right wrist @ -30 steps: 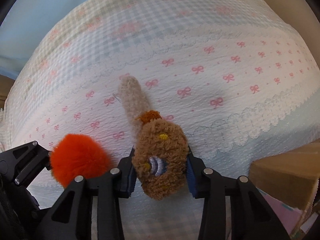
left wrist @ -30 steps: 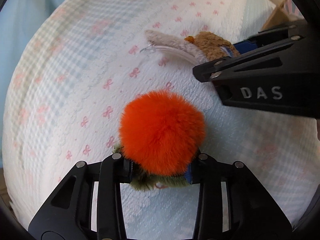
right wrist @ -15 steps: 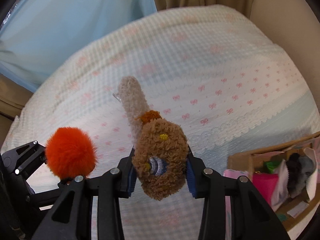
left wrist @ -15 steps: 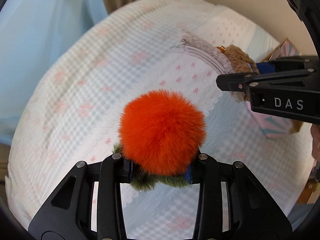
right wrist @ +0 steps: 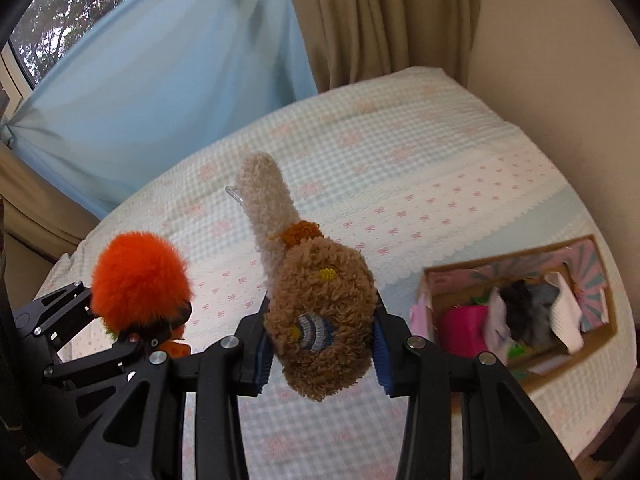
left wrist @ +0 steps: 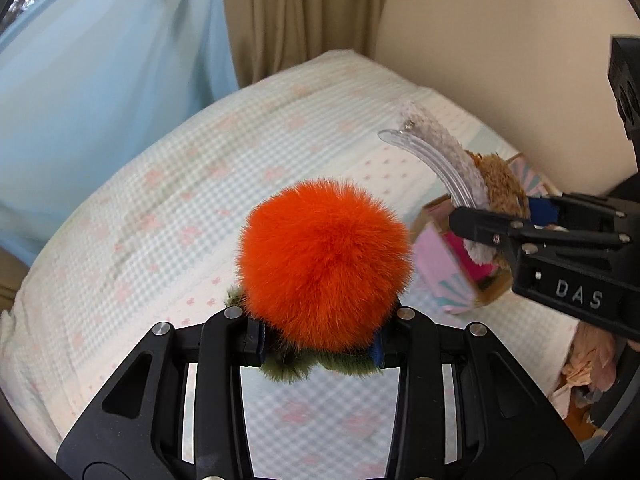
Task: Organize soft objects
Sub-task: 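Carry the orange pompom and brown plush over the cardboard box with both tools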
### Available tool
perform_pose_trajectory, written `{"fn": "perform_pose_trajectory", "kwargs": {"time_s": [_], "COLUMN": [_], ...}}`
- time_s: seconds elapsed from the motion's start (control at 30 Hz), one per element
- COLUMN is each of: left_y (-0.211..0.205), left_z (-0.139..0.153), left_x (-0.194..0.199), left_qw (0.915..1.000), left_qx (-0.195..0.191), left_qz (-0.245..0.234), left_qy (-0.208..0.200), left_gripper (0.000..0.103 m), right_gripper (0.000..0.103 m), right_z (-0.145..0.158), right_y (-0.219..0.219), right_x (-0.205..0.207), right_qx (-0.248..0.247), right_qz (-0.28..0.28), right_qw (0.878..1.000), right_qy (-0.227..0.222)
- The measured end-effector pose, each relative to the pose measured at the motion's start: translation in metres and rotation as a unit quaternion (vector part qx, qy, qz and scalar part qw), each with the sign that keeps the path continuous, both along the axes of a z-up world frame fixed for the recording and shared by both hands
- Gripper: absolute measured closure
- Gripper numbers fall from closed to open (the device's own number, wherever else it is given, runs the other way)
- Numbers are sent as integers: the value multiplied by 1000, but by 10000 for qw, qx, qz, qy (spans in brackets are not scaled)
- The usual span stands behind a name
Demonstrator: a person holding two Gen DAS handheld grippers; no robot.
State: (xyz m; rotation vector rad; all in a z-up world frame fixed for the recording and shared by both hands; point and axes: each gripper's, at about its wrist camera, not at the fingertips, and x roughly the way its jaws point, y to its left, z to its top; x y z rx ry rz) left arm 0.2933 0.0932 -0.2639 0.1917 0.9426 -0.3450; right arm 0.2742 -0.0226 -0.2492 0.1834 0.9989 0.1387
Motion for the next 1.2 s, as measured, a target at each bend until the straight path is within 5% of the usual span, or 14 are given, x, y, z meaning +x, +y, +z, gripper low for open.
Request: {"fn": "perform_pose_trajectory", "kwargs": {"time_s": [0.3, 0.67, 0.97, 1.2], "left_y": [-50, -126, -213, -278], "left_z": [45, 58, 34, -13], "left_x": [-47, -75, -56, -26], "left_qw": [9986, 9987, 9995, 9988], "left_qx": [-255, -306, -300, -202], "left_qz": [-293, -267, 94, 278], "left_qy": [-355, -300, -28, 349], "left_gripper": [71, 71, 71, 71], "right_gripper": [65, 65, 65, 65], "right_z": [42, 62, 34, -15], "right_y": [-52, -153, -259, -315], "right_x": [-63, -96, -73, -32], "right_qx": [-26, 130, 25, 16], "right_qz": [-409, -810, -698, -414], "right_qw": [9990, 9961, 9975, 9973], "right_qy": [-172, -334, 44, 602]}}
